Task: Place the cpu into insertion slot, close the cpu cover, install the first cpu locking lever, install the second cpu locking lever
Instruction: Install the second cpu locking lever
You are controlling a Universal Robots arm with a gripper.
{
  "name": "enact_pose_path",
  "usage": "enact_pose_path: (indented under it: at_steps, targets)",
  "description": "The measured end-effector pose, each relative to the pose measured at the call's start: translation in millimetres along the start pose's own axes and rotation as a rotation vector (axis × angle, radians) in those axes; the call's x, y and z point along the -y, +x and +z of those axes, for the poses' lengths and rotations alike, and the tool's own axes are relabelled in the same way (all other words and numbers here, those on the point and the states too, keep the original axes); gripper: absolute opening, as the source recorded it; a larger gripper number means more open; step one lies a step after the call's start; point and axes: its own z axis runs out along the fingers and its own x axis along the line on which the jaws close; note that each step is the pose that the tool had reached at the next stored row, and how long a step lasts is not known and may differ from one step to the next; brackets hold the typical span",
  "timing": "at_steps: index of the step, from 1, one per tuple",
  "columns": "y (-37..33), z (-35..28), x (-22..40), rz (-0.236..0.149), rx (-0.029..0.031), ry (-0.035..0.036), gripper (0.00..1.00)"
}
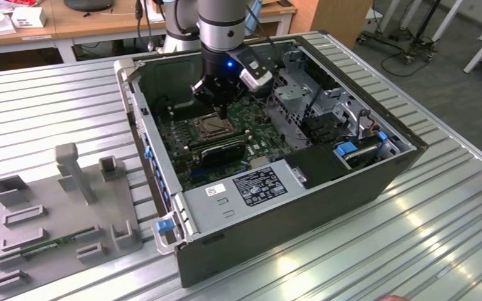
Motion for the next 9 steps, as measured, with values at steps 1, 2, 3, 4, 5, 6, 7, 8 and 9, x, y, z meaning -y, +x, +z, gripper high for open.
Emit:
enact_pose_path:
  at_steps: [1,2,3,4,5,6,7,8,9]
  targets:
    - [0.0,0.0,0.0,0.0,-0.0002,0.0,0.11]
    - [0.0,0.0,0.0,0.0,-0.0004,0.0,0.11]
    - [0.0,0.0,0.0,0.0,-0.0005,0.0,0.11]
    - [0.0,0.1,0.0,0.0,-0.0005,-0.0001,0.11]
    - [0.1,0.1,0.0,0.0,-0.0007,-0.0001,0.11]
    - [0.1,0.1,0.0,0.0,-0.0008,-0.0001,0.11]
    - [0.1,0.1,0.0,0.0,-0.0009,0.0,0.11]
    - [0.0,0.1,0.0,0.0,-0.001,-0.0001,0.11]
    - [0.1,0.1,0.0,0.0,-0.001,-0.0001,0.11]
